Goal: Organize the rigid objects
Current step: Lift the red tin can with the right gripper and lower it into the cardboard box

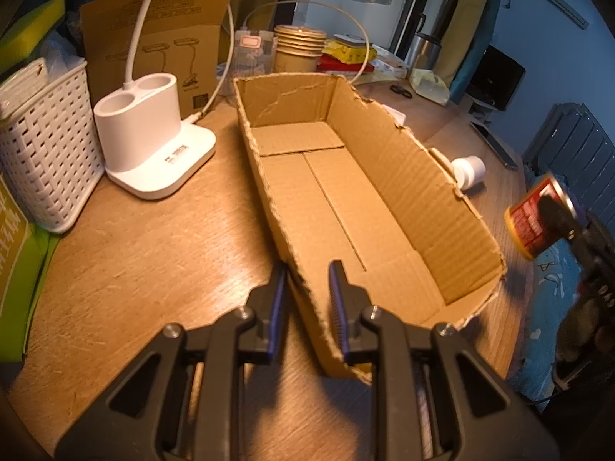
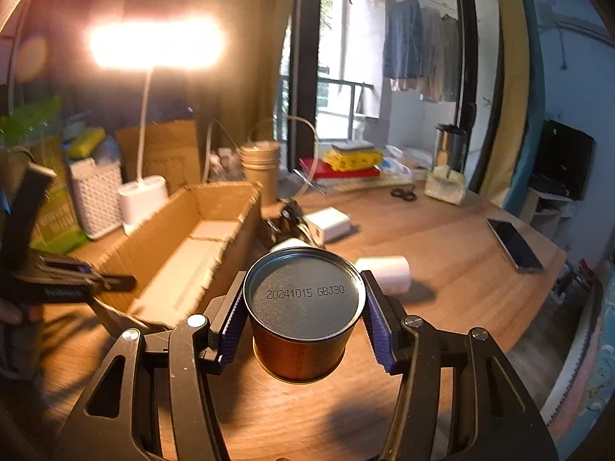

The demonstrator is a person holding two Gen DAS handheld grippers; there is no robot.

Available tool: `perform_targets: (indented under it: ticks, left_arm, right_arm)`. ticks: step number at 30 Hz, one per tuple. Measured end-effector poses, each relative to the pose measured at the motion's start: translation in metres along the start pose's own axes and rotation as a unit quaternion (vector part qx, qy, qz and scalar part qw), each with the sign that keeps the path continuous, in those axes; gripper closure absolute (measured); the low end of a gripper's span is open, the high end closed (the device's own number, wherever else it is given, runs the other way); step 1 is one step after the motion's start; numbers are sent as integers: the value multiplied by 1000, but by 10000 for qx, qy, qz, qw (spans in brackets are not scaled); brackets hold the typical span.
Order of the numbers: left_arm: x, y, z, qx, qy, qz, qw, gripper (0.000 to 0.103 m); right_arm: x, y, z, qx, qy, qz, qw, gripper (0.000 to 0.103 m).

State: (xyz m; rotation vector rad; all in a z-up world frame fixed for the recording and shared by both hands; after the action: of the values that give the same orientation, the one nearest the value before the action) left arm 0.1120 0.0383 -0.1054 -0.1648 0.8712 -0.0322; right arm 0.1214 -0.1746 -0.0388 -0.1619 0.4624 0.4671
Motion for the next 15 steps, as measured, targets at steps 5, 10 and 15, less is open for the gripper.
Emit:
perform_targets:
  ticks: [5,10,15]
  left_arm:
    - [-1,-1,-1,9,-31,25,10000,80]
    - [-1,-1,-1,14,-48,36,10000,80]
    - [-1,-2,-1,25,-55,45,10000,78]
  right_arm:
    - [-6,18,18,-118,-207,282,9993,45]
    - [-8,37,31,-195,-354,604,9974,45]
    - [-3,64,37,-383,-395,920,9942,45]
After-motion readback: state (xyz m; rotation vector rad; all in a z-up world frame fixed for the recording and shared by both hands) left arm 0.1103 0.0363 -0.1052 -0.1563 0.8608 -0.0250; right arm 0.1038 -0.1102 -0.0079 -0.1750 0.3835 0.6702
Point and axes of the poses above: each gripper's, at about its wrist camera, not at the fingertips, and x roughly the way its jaws point, y to its left, z to its top, the point moved 4 cm from there along x, roughly the way its jaws point, and after that the axes turned 4 degrees about z, right-handed, at the moved point
